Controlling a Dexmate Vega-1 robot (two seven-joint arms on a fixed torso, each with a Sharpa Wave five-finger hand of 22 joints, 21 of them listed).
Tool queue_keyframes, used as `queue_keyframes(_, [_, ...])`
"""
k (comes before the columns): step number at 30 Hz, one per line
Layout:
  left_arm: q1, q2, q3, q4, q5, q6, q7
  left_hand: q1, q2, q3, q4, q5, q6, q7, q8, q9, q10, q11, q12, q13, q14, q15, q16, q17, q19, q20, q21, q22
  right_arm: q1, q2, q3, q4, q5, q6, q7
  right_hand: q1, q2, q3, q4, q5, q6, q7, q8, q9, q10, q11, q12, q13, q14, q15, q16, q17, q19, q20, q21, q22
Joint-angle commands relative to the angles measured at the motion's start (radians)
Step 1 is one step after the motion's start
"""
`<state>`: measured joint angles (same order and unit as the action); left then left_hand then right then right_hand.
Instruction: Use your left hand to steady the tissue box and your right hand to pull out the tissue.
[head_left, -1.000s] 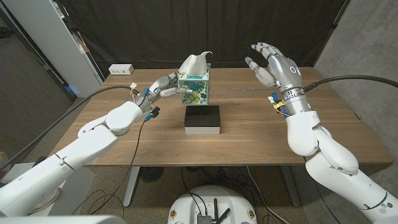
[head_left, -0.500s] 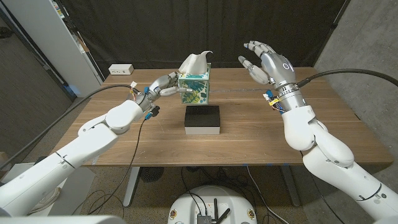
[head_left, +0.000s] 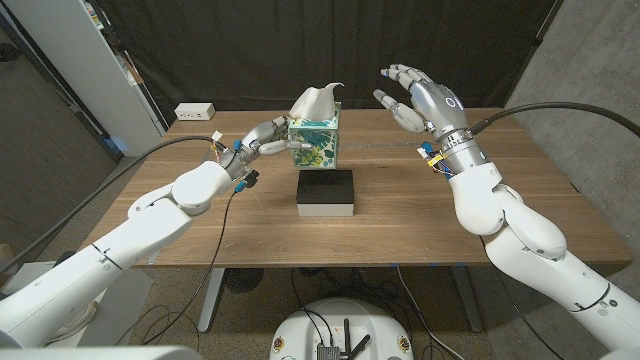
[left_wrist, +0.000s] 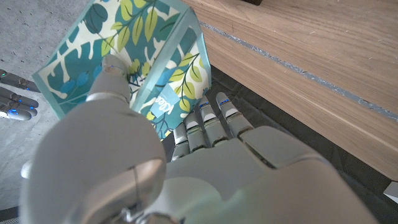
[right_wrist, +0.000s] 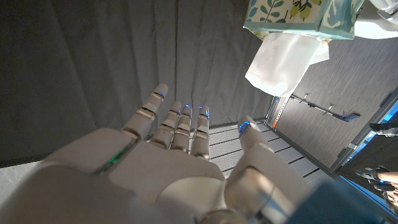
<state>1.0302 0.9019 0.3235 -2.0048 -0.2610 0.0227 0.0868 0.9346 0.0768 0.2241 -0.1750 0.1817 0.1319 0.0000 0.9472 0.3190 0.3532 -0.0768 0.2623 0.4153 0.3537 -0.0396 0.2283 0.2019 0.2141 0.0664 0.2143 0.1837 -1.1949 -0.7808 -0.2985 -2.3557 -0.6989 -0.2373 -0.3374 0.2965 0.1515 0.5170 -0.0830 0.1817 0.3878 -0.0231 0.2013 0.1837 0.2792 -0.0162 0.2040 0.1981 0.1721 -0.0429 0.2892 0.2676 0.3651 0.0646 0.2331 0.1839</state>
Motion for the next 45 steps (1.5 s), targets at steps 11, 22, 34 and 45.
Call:
queue_keyframes(11, [0.008, -0.001, 0.008, -0.027, 0.005, 0.016, 0.009, 0.001, 0.014, 0.021, 0.012, 0.01, 0.003, -0.005, 0.287, 0.257, 0.004, -0.004, -0.004, 0.007, 0.0, -0.063, -0.002, 0.003, 0.002, 0.004, 0.001, 0.005, 0.044, -0.032, -0.013, 0.007, 0.012, 0.083, 0.046, 0.012, 0.001, 0.001, -0.013, 0.011, 0.007, -0.003, -0.002, 0.003, 0.005, -0.003, 0.004, 0.003, 0.001, -0.026, 0.004, 0.003, 0.001, -0.003, -0.003, 0.002])
queue_keyframes(22, [0.024, 0.009, 0.004, -0.049, 0.01, 0.019, 0.014, -0.001, 0.012, 0.02, 0.013, 0.009, 0.002, -0.005, 0.29, 0.253, 0.005, -0.003, -0.005, 0.009, 0.0, -0.063, -0.002, 0.003, 0.001, 0.003, 0.0, 0.005, 0.077, -0.03, -0.034, 0.009, -0.014, 0.11, 0.068, 0.02, 0.002, 0.002, -0.023, 0.013, 0.006, -0.007, -0.004, 0.004, 0.005, -0.005, 0.003, 0.003, 0.001, -0.028, 0.003, 0.001, 0.002, -0.003, -0.003, 0.002])
queue_keyframes(34, [0.039, 0.014, -0.003, -0.067, 0.01, 0.026, 0.019, -0.001, 0.012, 0.021, 0.013, 0.01, 0.003, -0.006, 0.294, 0.25, 0.006, -0.002, -0.005, 0.011, 0.0, -0.063, -0.002, 0.003, 0.0, 0.003, 0.0, 0.005, 0.125, -0.026, -0.055, 0.03, -0.004, 0.166, 0.099, 0.027, 0.003, 0.003, -0.032, 0.015, 0.006, -0.007, -0.004, 0.004, 0.004, -0.005, 0.002, 0.003, 0.0, -0.027, 0.002, 0.0, 0.002, -0.003, -0.004, 0.002])
queue_keyframes(45, [0.05, 0.018, -0.01, -0.081, 0.013, 0.035, 0.027, -0.003, 0.013, 0.022, 0.014, 0.01, 0.001, -0.004, 0.297, 0.248, 0.005, -0.002, -0.007, 0.013, 0.0, -0.062, -0.003, 0.003, 0.0, 0.004, 0.0, 0.005, 0.162, -0.016, -0.075, 0.043, -0.006, 0.189, 0.132, 0.028, 0.004, 0.001, -0.035, 0.016, 0.012, -0.007, -0.002, 0.004, 0.003, -0.007, 0.002, 0.003, -0.001, -0.028, 0.002, 0.0, 0.0, -0.004, -0.006, 0.002])
